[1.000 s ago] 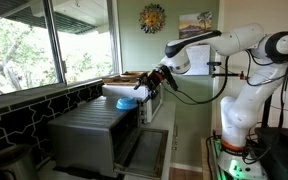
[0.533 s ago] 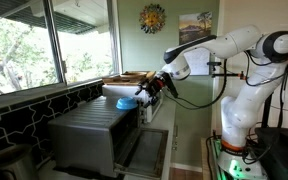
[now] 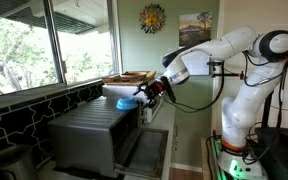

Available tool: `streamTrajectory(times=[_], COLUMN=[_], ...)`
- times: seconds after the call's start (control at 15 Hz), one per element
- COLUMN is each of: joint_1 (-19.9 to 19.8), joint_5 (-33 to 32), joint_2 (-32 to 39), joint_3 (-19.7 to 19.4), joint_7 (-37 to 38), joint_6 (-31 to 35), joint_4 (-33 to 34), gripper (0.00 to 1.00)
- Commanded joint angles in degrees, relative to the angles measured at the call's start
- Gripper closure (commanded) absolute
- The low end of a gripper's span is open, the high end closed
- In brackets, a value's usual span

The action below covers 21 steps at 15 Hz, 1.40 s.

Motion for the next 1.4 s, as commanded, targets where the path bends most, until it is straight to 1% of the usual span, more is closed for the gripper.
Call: streamTrajectory(times=[0.0, 0.33, 0.73, 1.0, 1.07, 1.13, 1.2, 1.27, 1.33], joint_1=[-1.4, -2.0, -3.4, -4.2, -4.3, -4.4, -4.4, -4.4, -4.4], joint_5=[5.5, 12.9, 20.3, 23.9, 24.5, 24.9, 25.0, 25.1, 25.1], joint_2=[2.5, 4.6, 5.7, 5.9, 6.1, 6.3, 6.5, 6.6, 6.6], joint_3=[2.5, 3.5, 4.5, 4.8, 4.9, 4.8, 4.8, 4.7, 4.6], joint_7=[-2.7, -7.3, -10.5, -12.1, -12.4, -12.8, -12.5, -12.7, -12.8], joint_6=[3.0, 4.3, 6.7, 6.5, 6.3, 5.4, 5.0, 4.7, 4.3], joint_4=[-0.2, 0.5, 0.9, 1.3, 1.4, 1.4, 1.5, 1.4, 1.3], gripper=[0.0, 0.0, 0.0, 0.1, 0.09, 0.12, 0.15, 0.24, 0.26])
